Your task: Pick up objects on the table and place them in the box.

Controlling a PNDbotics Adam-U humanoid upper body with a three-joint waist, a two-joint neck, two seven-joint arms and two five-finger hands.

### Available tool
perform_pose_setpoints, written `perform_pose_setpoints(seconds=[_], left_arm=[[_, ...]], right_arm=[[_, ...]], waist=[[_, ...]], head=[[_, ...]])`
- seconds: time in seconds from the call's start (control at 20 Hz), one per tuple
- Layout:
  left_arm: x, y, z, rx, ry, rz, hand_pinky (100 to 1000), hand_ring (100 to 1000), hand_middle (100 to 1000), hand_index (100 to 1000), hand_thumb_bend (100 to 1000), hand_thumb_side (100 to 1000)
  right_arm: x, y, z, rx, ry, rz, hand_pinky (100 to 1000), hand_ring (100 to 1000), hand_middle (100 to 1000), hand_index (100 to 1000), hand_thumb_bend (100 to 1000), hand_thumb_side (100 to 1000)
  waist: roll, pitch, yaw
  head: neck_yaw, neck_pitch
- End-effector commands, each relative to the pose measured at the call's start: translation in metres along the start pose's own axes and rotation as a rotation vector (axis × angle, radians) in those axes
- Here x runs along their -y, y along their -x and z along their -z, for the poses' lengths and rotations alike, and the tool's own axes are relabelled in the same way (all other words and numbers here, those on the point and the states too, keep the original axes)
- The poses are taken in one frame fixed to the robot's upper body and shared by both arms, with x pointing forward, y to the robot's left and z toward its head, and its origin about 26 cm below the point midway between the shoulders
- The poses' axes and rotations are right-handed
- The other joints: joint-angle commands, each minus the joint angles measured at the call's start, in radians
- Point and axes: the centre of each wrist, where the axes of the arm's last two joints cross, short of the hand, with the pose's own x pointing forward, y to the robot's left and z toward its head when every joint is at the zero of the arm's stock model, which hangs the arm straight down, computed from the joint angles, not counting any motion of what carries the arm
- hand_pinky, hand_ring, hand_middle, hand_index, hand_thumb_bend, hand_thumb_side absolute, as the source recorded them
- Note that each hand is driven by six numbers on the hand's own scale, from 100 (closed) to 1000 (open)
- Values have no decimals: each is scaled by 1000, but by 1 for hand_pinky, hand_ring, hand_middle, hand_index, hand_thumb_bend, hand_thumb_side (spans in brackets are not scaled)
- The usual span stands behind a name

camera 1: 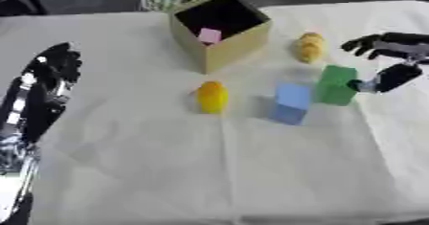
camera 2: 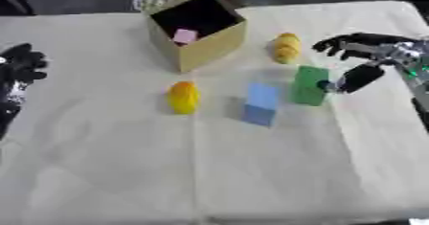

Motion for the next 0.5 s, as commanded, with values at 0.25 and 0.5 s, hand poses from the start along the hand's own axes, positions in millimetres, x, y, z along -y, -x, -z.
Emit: perform_pose_setpoints(seconds=[0.25,0.5], left_arm=[[-7,-4,3,18,2,16,770,785,740,894,249,661],[-8,-4,2,15,-3,18,770,784,738,894,247,662]], right_arm=[[18,16,-29,-51,127,33,795,881,902,1000,155,294],[-4,39,-45,-77,316,235,732,833,861,986,100,257]], waist=[[-17,-30,-5],[-18,-28,-6]], head=[[-4,5],[-1,5]])
